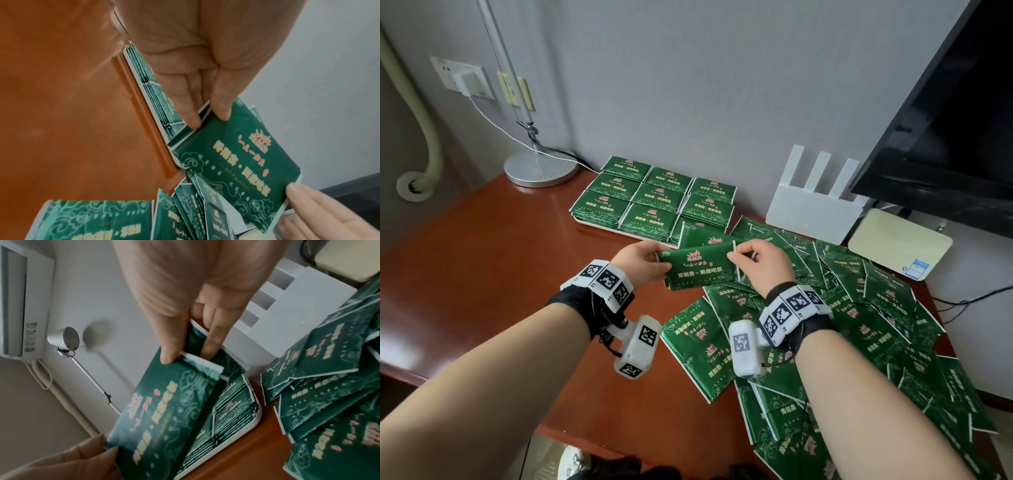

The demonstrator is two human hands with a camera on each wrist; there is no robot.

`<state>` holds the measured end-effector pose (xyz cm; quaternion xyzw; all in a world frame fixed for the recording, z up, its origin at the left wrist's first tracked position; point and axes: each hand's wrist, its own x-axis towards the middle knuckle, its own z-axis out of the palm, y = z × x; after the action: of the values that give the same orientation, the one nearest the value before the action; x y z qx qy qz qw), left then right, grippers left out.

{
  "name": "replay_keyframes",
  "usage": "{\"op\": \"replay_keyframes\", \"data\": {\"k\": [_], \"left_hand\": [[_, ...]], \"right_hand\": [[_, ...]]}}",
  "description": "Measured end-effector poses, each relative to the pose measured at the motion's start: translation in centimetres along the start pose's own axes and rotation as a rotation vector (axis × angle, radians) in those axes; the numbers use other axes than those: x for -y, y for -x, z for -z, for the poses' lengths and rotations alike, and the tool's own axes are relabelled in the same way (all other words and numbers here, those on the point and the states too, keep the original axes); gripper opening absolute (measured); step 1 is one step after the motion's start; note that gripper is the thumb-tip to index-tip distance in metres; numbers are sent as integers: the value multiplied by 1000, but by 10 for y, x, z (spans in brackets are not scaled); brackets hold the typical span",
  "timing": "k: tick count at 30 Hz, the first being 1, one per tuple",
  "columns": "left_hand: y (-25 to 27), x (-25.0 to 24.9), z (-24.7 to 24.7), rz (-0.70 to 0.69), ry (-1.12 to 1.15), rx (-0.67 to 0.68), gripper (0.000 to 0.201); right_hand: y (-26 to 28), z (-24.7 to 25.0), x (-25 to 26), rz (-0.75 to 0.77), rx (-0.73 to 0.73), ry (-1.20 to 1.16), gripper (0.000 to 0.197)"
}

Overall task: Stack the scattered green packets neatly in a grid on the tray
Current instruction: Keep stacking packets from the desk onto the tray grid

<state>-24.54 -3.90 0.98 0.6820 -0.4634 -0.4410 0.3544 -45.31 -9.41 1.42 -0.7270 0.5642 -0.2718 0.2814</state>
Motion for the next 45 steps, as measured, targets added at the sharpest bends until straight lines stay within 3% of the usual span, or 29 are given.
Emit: {"op": "replay_keyframes", "data": {"k": [9, 13, 16, 24, 33, 39, 45], "left_hand": [[-9, -8, 24, -28, 32, 113, 26], [-13, -7, 34, -37, -55, 95, 22], [-18, -4, 40, -4, -183, 99, 38], [-51, -7, 58, 20, -288, 243, 31], [-129, 14, 117, 123, -379, 132, 15], [-186, 29, 120, 231, -282, 91, 14], [-220, 42, 120, 356, -117, 83, 25]], "right_hand": [[-4, -3, 10, -31, 116, 27, 39], [-12, -9, 20, -73, 60, -6, 31], [-19, -13, 28, -77, 35, -45, 23], [-42, -34, 41, -148, 83, -125, 19], [-92, -50, 7, -371, 78, -94, 42], [-125, -72, -1, -458, 27, -123, 53], [-148, -84, -16, -552, -35, -18, 43]]}}
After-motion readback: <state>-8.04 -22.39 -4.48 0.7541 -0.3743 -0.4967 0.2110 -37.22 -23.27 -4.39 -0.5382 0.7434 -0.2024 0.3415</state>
